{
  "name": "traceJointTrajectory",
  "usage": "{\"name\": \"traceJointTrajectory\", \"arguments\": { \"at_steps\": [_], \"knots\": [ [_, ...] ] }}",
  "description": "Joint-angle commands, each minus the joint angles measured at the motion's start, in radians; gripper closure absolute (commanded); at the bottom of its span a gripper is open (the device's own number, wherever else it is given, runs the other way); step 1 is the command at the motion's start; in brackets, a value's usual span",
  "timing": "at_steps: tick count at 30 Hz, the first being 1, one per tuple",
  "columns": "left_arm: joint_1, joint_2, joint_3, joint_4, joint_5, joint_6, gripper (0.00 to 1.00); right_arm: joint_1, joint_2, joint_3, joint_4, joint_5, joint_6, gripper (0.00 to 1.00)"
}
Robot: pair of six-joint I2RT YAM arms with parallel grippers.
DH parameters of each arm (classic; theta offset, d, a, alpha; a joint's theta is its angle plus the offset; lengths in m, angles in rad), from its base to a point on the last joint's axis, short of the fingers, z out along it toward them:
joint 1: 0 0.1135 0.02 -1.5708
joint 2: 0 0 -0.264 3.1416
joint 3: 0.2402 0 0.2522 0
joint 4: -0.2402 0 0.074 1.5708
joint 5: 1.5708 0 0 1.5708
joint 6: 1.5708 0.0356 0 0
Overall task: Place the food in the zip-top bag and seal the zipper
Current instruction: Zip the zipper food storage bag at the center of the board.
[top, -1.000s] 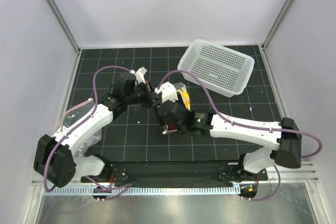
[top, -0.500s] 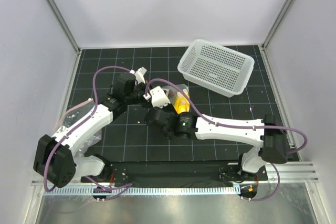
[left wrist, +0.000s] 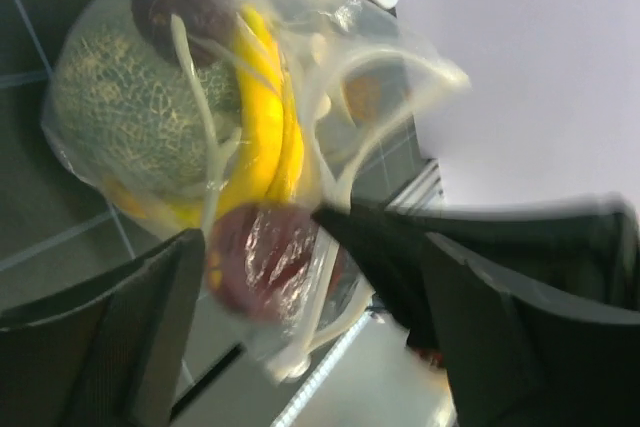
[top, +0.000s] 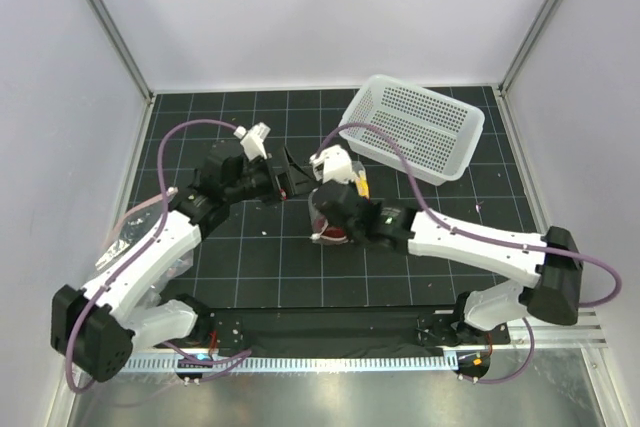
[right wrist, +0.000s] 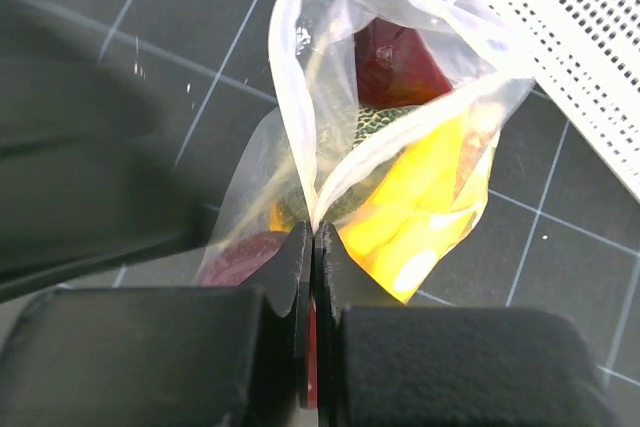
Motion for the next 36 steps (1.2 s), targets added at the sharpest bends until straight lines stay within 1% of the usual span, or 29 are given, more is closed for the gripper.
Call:
{"name": "traceJointTrajectory", "arguments": {
  "at_steps": [1,2,4,6,7,8,9,10,11,12,13,14,15,16,17,18,19,20,23,25,26,31,32,33,34,36],
  "knots": [
    [0.001,-0.099,0.008,0.005,-0.076,0.077,0.03,-0.078,-0.083,-0.035,0.082,-0.169,0.045,0.99],
    [0.0,-0.134,-0.015,0.014,-0.085,0.089,0.0,-0.119,-0.105,-0.053,0.095,-0.19,0.051,0.99],
    [-0.002,-0.165,-0.047,0.072,-0.1,0.131,0.0,-0.156,-0.129,-0.073,0.105,-0.242,0.076,0.99],
    [-0.022,-0.197,-0.122,0.146,-0.142,0.178,0.0,-0.211,-0.165,-0.104,0.124,-0.285,0.114,0.99],
    [-0.026,-0.206,-0.156,0.256,-0.151,0.188,0.0,-0.23,-0.176,-0.112,0.131,-0.336,0.126,0.99],
    [-0.028,-0.217,-0.235,0.327,-0.156,0.192,0.01,-0.244,-0.186,-0.127,0.14,-0.361,0.146,0.99],
    [-0.028,-0.238,-0.275,0.467,-0.157,0.197,0.02,-0.273,-0.202,-0.133,0.143,-0.379,0.152,0.99],
    [-0.028,-0.249,-0.315,0.534,-0.166,0.221,0.03,-0.283,-0.209,-0.138,0.146,-0.393,0.157,0.99],
    [-0.034,-0.26,-0.393,0.604,-0.179,0.232,0.04,-0.306,-0.217,-0.147,0.149,-0.417,0.166,0.99],
    [-0.037,-0.274,-0.43,0.736,-0.179,0.255,0.04,-0.316,-0.231,-0.15,0.151,-0.424,0.171,0.99],
    [-0.043,-0.28,-0.487,0.792,-0.18,0.301,0.05,-0.328,-0.234,-0.155,0.154,-0.437,0.174,0.99],
    [-0.06,-0.28,-0.509,0.838,-0.179,0.335,0.05,-0.339,-0.24,-0.159,0.155,-0.462,0.177,0.99],
    [-0.072,-0.278,-0.529,0.92,-0.145,0.37,0.06,-0.357,-0.249,-0.164,0.155,-0.473,0.195,0.99],
    [-0.089,-0.26,-0.543,0.953,-0.118,0.452,0.08,-0.365,-0.252,-0.167,0.158,-0.477,0.203,0.99],
    [-0.136,-0.249,-0.549,0.97,-0.113,0.491,0.09,-0.372,-0.257,-0.177,0.167,-0.494,0.212,0.99],
    [-0.188,-0.225,-0.544,0.973,-0.102,0.592,0.1,-0.385,-0.261,-0.185,0.189,-0.509,0.231,0.99],
    [-0.189,-0.216,-0.543,0.973,-0.099,0.593,0.11,-0.389,-0.263,-0.193,0.189,-0.522,0.241,0.99],
    [-0.234,-0.205,-0.54,0.973,-0.099,0.684,0.13,-0.395,-0.265,-0.202,0.203,-0.536,0.252,0.99],
    [-0.29,-0.199,-0.543,0.975,-0.099,0.811,0.16,-0.4,-0.262,-0.205,0.21,-0.562,0.269,0.99],
    [-0.305,-0.202,-0.544,0.975,-0.094,0.852,0.19,-0.399,-0.262,-0.205,0.21,-0.566,0.269,0.99],
    [-0.321,-0.202,-0.544,0.975,-0.081,0.897,0.21,-0.4,-0.262,-0.207,0.213,-0.565,0.271,0.99],
    [-0.355,-0.169,-0.532,0.953,-0.15,0.964,0.27,-0.4,-0.26,-0.21,0.223,-0.583,0.274,0.99],
    [-0.355,-0.165,-0.527,0.949,-0.165,0.967,0.31,-0.399,-0.26,-0.21,0.224,-0.586,0.275,0.99],
    [-0.355,-0.159,-0.527,0.944,-0.167,0.971,0.33,-0.4,-0.262,-0.21,0.224,-0.586,0.274,0.99],
    [-0.355,-0.153,-0.523,0.944,-0.165,0.975,0.39,-0.4,-0.262,-0.21,0.221,-0.585,0.274,0.99],
    [-0.355,-0.137,-0.515,0.936,-0.168,0.973,0.41,-0.399,-0.263,-0.211,0.224,-0.583,0.277,0.99]
  ]
}}
